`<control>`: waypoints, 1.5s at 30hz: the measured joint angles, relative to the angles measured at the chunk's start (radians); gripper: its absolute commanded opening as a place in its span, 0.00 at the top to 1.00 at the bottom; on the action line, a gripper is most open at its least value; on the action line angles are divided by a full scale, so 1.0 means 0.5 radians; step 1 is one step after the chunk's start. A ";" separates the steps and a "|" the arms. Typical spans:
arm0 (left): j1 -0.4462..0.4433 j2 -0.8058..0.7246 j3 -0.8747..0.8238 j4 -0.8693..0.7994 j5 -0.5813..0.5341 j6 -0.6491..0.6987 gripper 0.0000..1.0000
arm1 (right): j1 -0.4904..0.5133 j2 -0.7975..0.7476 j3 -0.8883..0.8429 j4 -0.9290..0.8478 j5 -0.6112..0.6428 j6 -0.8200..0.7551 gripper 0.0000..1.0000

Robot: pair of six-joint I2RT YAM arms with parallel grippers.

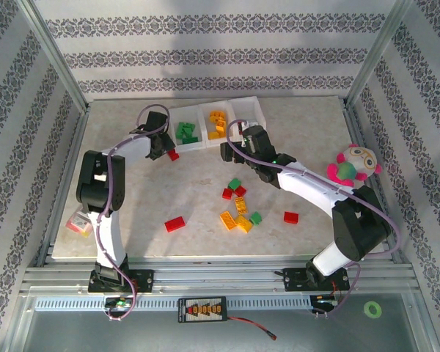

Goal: Sort the legos into containers by color
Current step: Move the lego to the middle-left of the table, then pick up the lego from the middle-left of the table.

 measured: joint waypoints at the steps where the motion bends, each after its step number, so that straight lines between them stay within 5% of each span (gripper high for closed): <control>1: 0.000 0.023 0.017 -0.021 0.012 -0.002 0.51 | 0.000 0.000 -0.005 0.003 -0.001 0.008 0.11; 21: 0.043 -0.099 -0.120 -0.212 -0.082 -0.056 0.60 | 0.000 0.000 -0.058 0.024 -0.014 0.063 0.11; 34: 0.053 -0.243 -0.231 -0.237 -0.093 -0.085 0.18 | 0.001 0.008 -0.058 0.039 -0.030 0.105 0.11; 38: 0.053 -0.243 -0.206 -0.195 -0.008 0.218 0.01 | 0.001 0.008 -0.058 0.039 -0.029 0.105 0.11; 45: 0.053 -0.307 -0.317 -0.076 0.088 0.890 0.03 | 0.001 0.011 -0.064 0.039 -0.029 0.107 0.11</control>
